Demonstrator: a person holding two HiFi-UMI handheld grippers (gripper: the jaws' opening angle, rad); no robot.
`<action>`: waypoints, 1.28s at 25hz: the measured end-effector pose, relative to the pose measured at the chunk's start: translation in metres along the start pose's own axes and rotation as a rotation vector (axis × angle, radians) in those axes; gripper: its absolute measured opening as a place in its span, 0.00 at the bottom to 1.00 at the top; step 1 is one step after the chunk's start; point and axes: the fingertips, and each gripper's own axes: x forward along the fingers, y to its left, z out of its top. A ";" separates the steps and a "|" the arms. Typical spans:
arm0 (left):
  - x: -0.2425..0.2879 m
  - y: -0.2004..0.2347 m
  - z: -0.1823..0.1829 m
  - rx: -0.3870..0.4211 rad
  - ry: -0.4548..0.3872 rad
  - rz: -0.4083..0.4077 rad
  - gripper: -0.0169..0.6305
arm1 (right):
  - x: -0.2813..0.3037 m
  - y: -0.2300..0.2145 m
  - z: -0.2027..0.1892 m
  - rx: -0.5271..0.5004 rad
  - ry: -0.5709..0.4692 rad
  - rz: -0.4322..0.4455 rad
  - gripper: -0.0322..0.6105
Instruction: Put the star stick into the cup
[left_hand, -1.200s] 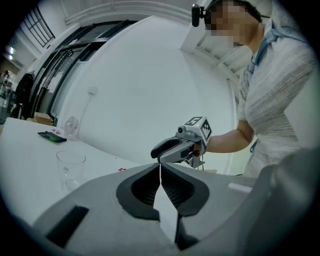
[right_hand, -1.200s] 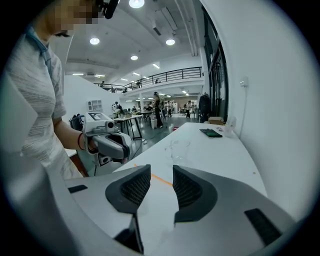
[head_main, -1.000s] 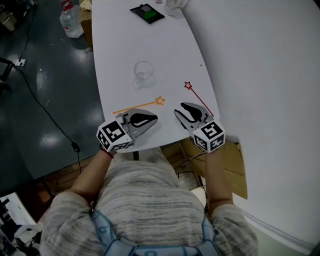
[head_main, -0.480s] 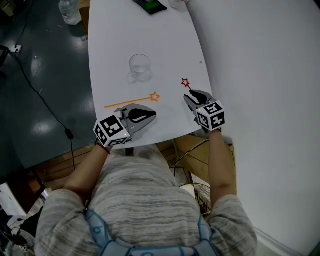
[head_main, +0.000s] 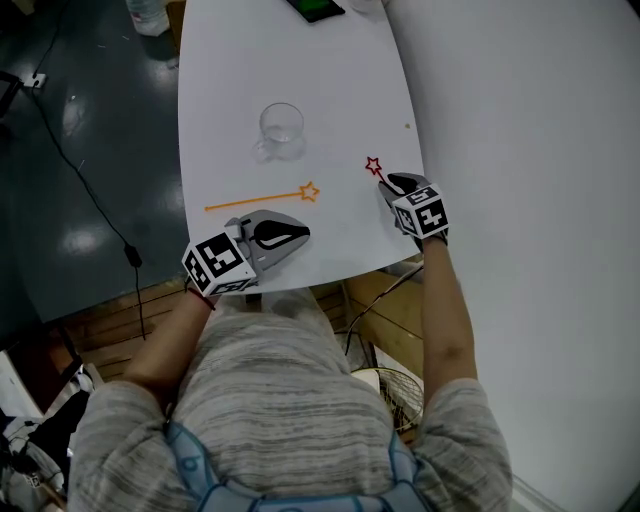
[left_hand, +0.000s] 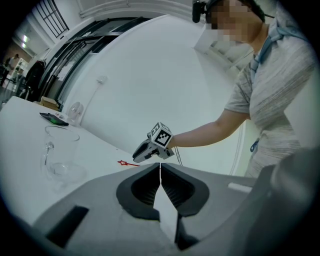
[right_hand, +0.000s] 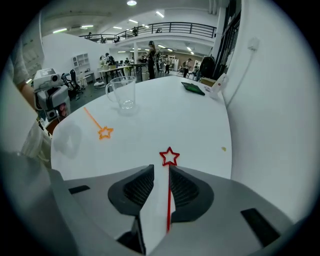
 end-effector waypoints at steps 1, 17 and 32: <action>0.000 0.000 0.000 -0.001 0.001 0.000 0.05 | 0.003 -0.001 -0.004 -0.005 0.016 0.000 0.19; 0.004 -0.001 -0.005 -0.007 0.028 -0.014 0.05 | 0.034 -0.015 -0.024 -0.029 0.193 0.105 0.14; 0.008 -0.011 -0.004 0.015 0.028 -0.053 0.05 | 0.037 -0.012 -0.023 -0.066 0.296 0.113 0.08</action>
